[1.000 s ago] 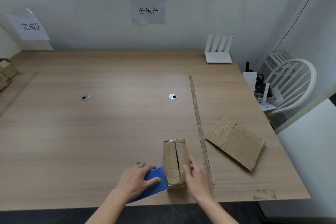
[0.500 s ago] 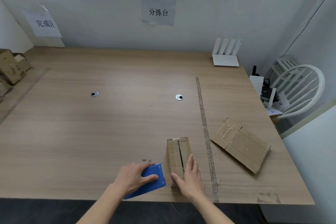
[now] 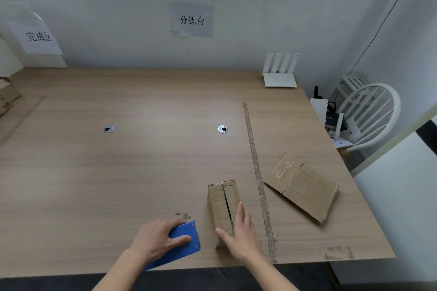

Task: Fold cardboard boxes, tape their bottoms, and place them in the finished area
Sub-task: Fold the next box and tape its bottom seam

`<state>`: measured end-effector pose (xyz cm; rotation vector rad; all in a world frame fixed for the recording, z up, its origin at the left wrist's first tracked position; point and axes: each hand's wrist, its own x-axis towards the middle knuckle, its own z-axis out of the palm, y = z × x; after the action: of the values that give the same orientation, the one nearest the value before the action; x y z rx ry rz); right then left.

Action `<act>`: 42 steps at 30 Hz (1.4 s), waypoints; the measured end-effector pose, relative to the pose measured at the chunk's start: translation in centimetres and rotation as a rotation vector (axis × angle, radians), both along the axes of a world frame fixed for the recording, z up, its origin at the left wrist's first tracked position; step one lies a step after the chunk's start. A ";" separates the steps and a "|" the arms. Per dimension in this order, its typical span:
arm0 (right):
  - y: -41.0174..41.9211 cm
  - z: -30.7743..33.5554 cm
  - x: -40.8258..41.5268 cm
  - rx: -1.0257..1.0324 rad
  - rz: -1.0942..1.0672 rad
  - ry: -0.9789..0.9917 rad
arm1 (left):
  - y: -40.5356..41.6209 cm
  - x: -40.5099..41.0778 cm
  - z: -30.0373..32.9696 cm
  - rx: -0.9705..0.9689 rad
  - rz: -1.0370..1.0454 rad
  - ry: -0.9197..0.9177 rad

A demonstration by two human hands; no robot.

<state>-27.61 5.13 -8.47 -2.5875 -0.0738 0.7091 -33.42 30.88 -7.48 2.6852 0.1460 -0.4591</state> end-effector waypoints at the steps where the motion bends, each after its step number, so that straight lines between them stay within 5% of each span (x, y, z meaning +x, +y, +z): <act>1: 0.0 0.0 0.0 -0.010 -0.004 0.000 | -0.6 0.2 -0.3 0.034 -0.011 -0.003; 11: 1.8 -0.1 -1.1 -0.046 -0.076 -0.052 | -6.3 2.3 -3.8 0.294 -0.005 -0.021; 15: 0.7 -0.6 -0.8 -0.081 -0.059 -0.084 | -4.8 2.0 -4.3 0.260 0.123 -0.066; 22: -1.7 0.1 3.1 -0.167 0.124 -0.121 | -1.7 1.1 -6.0 0.194 0.193 -0.014; 32: -5.2 2.5 9.9 -0.367 0.672 -0.311 | 0.0 1.4 -9.3 0.306 0.087 0.097; 34: -5.6 2.3 9.1 -0.347 0.607 -0.411 | -0.4 1.5 -9.2 0.299 0.085 0.107; 37: -6.4 1.0 6.3 -0.182 0.236 -0.539 | -1.8 2.5 -7.9 0.216 0.131 -0.068; 42: -6.1 -1.4 2.9 0.025 -0.050 -0.233 | -6.4 6.5 -4.8 -0.260 0.089 -0.233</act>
<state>-24.66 -0.94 -9.87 -2.6270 -0.0897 0.3837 -26.87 24.45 -12.25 2.4412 0.1274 -0.1258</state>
